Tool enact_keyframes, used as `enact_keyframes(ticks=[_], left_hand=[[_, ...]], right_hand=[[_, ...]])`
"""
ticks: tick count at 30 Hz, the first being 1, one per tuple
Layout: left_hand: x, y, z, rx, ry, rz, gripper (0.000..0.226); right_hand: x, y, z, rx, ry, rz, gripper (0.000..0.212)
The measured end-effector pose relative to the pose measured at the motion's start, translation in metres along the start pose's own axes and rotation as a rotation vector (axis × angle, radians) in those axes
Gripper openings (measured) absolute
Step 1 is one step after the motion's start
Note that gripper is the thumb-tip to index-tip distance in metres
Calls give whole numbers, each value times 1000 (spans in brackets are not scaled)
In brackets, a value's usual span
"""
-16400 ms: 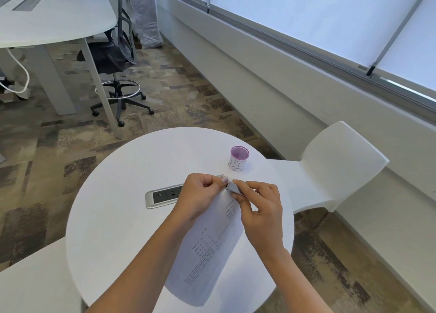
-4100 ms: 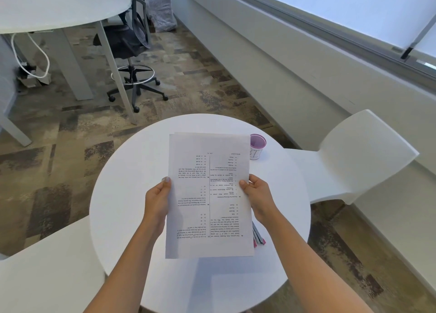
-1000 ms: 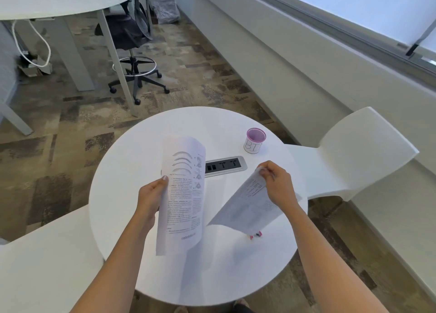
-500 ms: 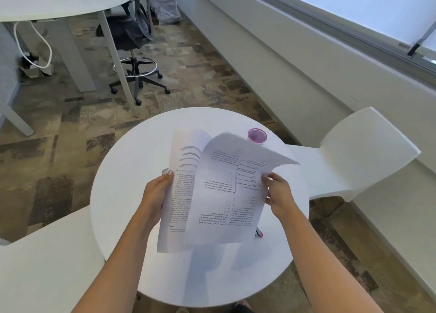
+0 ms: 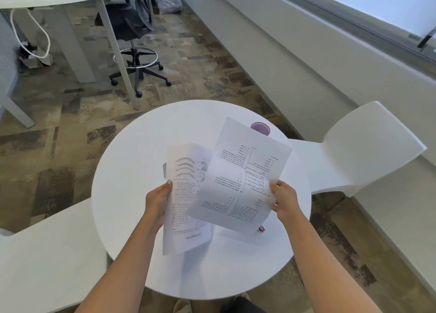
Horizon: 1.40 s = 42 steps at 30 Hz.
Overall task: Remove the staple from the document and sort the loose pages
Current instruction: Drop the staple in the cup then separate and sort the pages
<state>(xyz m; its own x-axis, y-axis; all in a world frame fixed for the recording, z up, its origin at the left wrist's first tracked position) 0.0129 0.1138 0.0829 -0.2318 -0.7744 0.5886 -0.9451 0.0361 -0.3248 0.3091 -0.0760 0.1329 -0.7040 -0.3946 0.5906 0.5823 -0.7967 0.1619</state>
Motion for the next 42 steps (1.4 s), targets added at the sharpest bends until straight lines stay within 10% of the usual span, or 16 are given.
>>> enact_keyframes(ticks=[7, 18, 24, 35, 42], left_hand=[[-10, 24, 30, -104, 19, -124, 15], [-9, 32, 30, -262, 32, -91, 20], [-8, 24, 35, -342, 40, -25, 26], [-8, 41, 83, -321, 156, -49, 21], [-10, 50, 101, -331, 166, -65, 24]], right_hand=[[-5, 7, -8, 240, 136, -122, 17], [33, -64, 36, 1263, 1090, -178, 30], [68, -137, 10, 1544, 1468, 197, 42], [72, -202, -74, 1718, 1293, 558, 32], [54, -204, -116, 1294, 886, 759, 60]])
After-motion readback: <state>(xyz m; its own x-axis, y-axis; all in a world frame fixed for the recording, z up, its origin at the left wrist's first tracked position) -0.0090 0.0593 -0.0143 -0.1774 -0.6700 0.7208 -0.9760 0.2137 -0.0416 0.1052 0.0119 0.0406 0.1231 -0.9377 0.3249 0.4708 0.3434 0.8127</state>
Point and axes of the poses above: each hand's wrist, its own x-axis away from the middle knuckle, its own y-axis out of the back of the hand, z = x × y, the point moved 6 cm from there along -x, towards the middle knuckle, and after that the axes turned 8 degrees about x, right-handed, at the moved point
